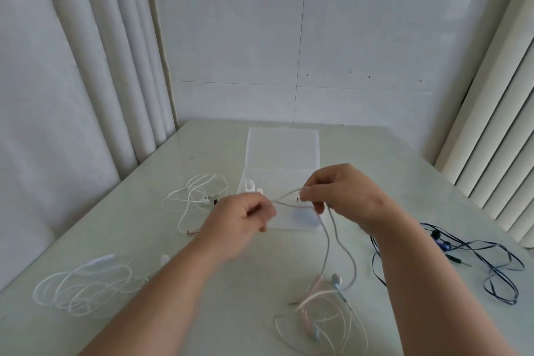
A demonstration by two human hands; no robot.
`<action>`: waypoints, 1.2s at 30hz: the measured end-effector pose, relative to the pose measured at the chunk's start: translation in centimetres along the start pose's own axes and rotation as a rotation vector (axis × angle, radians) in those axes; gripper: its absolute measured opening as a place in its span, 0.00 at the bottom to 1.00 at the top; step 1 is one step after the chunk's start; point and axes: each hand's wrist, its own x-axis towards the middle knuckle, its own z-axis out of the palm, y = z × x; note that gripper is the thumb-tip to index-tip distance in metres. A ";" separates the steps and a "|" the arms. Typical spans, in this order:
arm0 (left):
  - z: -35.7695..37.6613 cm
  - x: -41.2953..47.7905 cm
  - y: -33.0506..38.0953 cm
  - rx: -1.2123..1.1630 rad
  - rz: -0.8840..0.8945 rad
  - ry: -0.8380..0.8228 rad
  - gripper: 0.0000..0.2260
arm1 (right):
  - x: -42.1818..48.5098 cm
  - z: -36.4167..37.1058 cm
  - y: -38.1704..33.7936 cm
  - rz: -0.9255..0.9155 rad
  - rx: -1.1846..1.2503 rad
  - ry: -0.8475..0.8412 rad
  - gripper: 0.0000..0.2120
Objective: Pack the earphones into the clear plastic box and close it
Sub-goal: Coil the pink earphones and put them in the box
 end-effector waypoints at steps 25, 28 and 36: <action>-3.5 1.1 -0.9 -0.280 -0.364 0.636 0.12 | 1.0 0.0 1.4 0.044 0.281 0.025 0.05; -3.8 1.2 -1.1 -0.287 -0.380 0.757 0.14 | 0.4 -0.5 1.4 0.091 0.223 -0.146 0.05; -5.1 1.3 -2.8 -0.415 -0.434 0.940 0.14 | 0.3 -0.1 2.3 0.267 -0.031 -0.377 0.10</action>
